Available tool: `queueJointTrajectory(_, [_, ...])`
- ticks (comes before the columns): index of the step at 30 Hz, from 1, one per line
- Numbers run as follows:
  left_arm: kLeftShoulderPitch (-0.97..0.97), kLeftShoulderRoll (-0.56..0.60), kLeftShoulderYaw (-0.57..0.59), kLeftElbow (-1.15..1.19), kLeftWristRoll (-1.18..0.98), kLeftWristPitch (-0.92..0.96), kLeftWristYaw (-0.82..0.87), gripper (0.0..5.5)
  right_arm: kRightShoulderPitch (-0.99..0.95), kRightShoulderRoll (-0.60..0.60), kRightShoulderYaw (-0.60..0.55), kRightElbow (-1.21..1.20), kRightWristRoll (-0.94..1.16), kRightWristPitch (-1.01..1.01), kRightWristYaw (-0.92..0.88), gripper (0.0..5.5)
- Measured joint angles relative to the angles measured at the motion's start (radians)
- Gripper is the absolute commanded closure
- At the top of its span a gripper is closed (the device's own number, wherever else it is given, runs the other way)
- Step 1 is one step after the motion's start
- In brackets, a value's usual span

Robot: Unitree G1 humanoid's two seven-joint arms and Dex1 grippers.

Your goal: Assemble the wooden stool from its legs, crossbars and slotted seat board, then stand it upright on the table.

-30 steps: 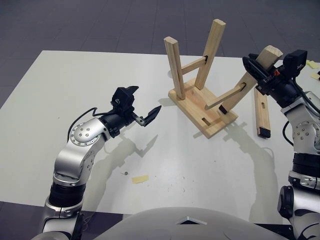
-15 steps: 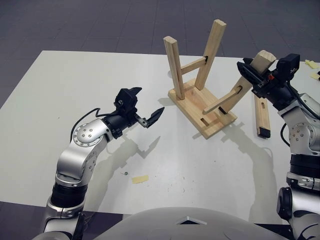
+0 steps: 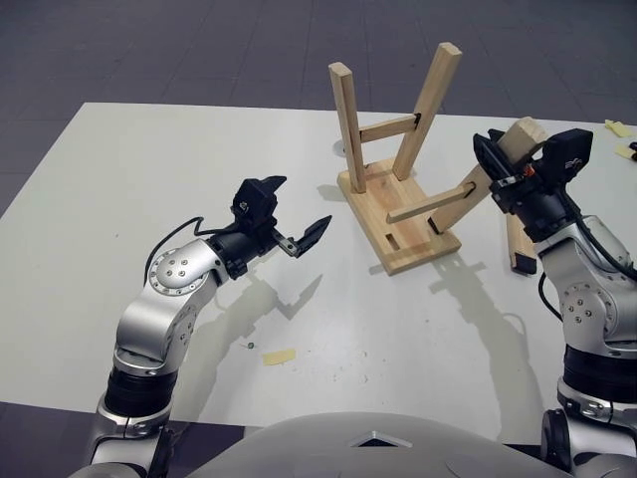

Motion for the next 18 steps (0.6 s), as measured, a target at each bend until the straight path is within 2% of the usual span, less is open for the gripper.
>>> queueJointTrajectory(10, [0.000,0.000,-0.018,0.000,0.002,0.001,0.000,0.10,-0.305,-0.013,0.047,0.186,0.004,0.306,-0.090,4.49])
queueJointTrajectory(13, [0.000,-0.001,-0.025,0.000,0.003,0.001,0.000,0.10,-0.273,-0.023,0.054,0.137,-0.002,0.298,-0.092,4.49])
queueJointTrajectory(18, [0.008,-0.001,-0.027,-0.001,0.002,0.000,0.000,0.10,-0.111,0.002,0.019,-0.035,0.003,0.225,-0.141,4.49])
